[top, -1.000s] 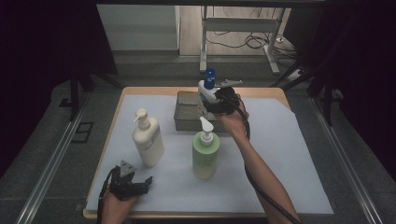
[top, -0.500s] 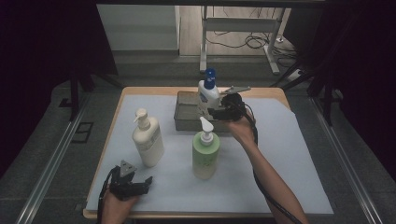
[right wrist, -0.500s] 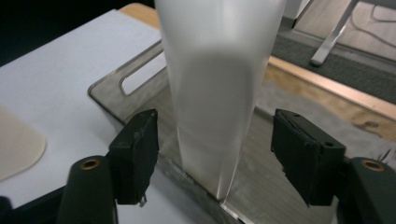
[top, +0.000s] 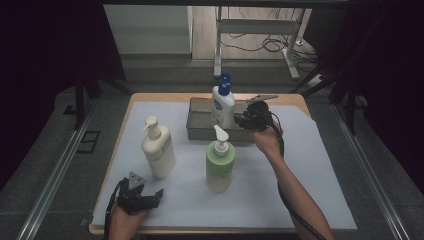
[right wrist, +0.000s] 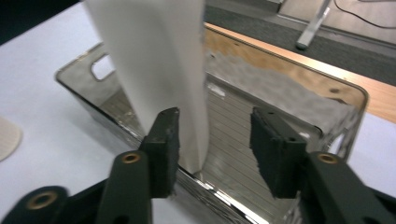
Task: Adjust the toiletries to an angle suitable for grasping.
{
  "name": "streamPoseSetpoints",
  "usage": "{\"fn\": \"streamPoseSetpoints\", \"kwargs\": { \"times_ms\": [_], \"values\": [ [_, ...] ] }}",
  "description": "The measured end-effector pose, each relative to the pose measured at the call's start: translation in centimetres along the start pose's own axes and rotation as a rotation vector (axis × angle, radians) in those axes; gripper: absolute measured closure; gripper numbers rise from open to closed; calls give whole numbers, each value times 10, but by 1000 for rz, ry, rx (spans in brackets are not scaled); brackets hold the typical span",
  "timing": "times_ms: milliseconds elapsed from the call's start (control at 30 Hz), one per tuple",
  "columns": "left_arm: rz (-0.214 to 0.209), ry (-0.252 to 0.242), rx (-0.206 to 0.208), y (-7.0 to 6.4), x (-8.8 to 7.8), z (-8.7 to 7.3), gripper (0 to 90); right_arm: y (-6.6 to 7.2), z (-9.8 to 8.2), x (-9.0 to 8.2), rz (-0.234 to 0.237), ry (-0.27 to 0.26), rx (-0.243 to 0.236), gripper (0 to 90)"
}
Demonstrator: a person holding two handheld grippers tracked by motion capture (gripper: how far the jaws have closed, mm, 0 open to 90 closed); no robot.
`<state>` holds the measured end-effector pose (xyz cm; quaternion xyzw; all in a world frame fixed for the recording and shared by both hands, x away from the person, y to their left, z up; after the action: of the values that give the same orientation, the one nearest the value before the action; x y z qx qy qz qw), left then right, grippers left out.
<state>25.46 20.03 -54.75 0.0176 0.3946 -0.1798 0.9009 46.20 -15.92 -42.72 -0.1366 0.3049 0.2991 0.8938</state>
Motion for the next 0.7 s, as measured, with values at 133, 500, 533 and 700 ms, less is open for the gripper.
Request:
{"fn": "streamPoseSetpoints", "kwargs": {
  "times_ms": [133,500,533,700],
  "values": [
    [0,0,0,0,0,0,119,-3,-2,4,-9,19,-2,651],
    [-2,1,0,0,0,0,119,-13,-1,23,-50,39,35,895],
    [-2,1,-1,0,0,0,119,-14,0,25,-54,41,35,895],
    [-3,1,-1,0,0,0,119,-12,2,37,-58,56,37,897]
  ]
}}
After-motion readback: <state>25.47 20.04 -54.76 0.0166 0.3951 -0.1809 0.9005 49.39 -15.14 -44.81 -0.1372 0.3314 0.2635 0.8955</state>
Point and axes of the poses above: each handheld gripper's, and its own axes: x roughly forward along the jaws, z roughly out of its top, y roughly to its left, the point moved 3 cm from there along x, roughly forward along the jaws, and after that the axes turned 7 degrees about -x, right-handed, at the moved point
